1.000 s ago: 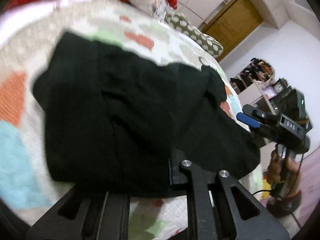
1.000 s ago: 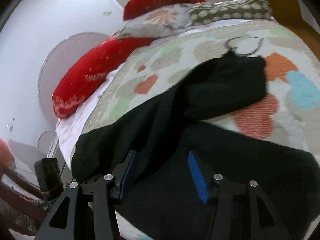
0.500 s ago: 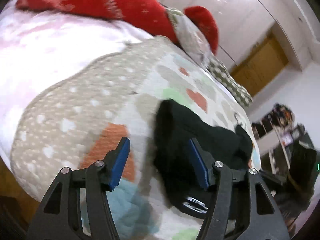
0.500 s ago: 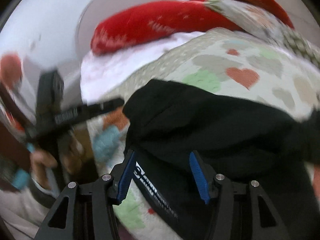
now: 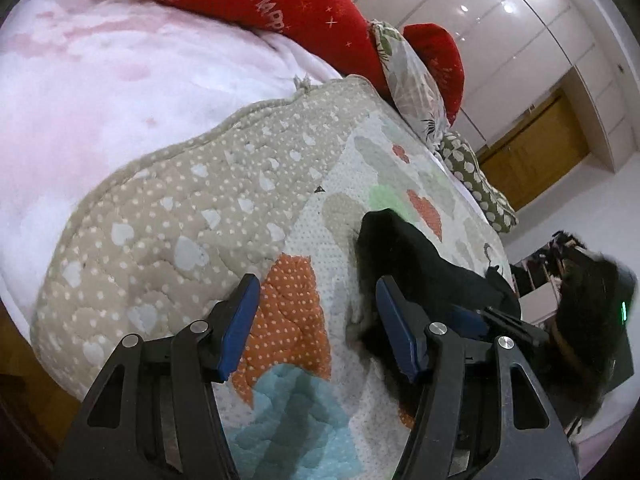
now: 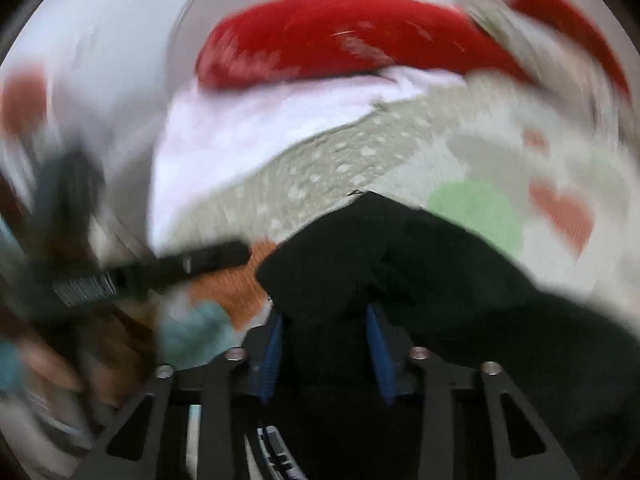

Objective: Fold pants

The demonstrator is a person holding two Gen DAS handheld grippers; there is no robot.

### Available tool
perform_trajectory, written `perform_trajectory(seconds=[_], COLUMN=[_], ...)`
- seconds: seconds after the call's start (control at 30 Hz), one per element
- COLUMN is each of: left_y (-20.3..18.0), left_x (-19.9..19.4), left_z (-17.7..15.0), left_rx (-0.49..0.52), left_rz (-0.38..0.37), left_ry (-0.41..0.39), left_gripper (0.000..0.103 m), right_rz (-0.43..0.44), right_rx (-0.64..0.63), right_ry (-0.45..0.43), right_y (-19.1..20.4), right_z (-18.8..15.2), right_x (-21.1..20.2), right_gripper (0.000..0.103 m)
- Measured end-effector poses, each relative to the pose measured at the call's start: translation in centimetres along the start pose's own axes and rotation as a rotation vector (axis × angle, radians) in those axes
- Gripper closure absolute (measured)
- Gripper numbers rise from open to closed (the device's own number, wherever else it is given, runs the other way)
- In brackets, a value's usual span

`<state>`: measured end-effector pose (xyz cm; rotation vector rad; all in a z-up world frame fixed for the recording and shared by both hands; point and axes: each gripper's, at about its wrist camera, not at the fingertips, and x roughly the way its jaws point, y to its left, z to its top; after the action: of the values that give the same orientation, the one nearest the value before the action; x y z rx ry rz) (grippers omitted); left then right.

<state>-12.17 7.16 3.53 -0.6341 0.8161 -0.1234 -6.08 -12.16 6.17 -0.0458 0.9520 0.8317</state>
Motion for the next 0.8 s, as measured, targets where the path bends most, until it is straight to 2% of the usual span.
perform_trajectory(seconds=[0.13, 0.23, 0.27, 0.3, 0.33, 0.37, 0.43, 0.5, 0.57, 0.73, 0.8], left_y=[-0.3, -0.9, -1.0, -1.2, -1.5, -1.7, -1.5, -1.0, -0.2, 1.1, 0.9], left_x=[0.3, 0.7, 0.7, 0.9, 1.1, 1.2, 0.9, 0.3, -0.4, -0.9, -0.9], left_z=[-0.1, -0.2, -0.3, -0.4, -0.5, -0.6, -0.5, -0.2, 0.2, 0.7, 0.6], left_rx=[0.016, 0.029, 0.030, 0.032, 0.038, 0.042, 0.046, 0.034, -0.004, -0.057, -0.059], left_rz=[-0.071, -0.156, -0.180, -0.221, -0.241, -0.224, -0.145, -0.121, -0.097, -0.102, -0.103], left_ry=[0.021, 0.068, 0.074, 0.088, 0.110, 0.116, 0.077, 0.052, 0.017, -0.006, -0.006], left_gripper=[0.042, 0.034, 0.030, 0.025, 0.024, 0.024, 0.024, 0.024, 0.024, 0.024, 0.024], right_rz=[0.148, 0.236, 0.258, 0.250, 0.234, 0.223, 0.261, 0.269, 0.277, 0.267, 0.236], right_rx=[0.175, 0.229, 0.246, 0.252, 0.255, 0.264, 0.273, 0.235, 0.199, 0.120, 0.094], right_ry=[-0.085, -0.136, -0.148, -0.150, -0.147, -0.142, -0.142, -0.132, -0.087, 0.069, 0.134], right_y=[-3.7, -4.6, -5.0, -5.1, -5.2, -5.4, -5.2, -4.3, -2.8, 0.3, 1.1], right_z=[-0.3, -0.7, -0.9, -1.1, -1.2, -1.3, -1.5, -1.6, -1.9, -2.4, -2.8], right_x=[-3.2, -5.0, -5.4, -5.6, -5.6, -5.6, -6.0, -6.1, -5.4, -0.1, 2.0], right_gripper=[0.082, 0.082, 0.083, 0.083, 0.084, 0.084, 0.084, 0.084, 0.085, 0.086, 0.086])
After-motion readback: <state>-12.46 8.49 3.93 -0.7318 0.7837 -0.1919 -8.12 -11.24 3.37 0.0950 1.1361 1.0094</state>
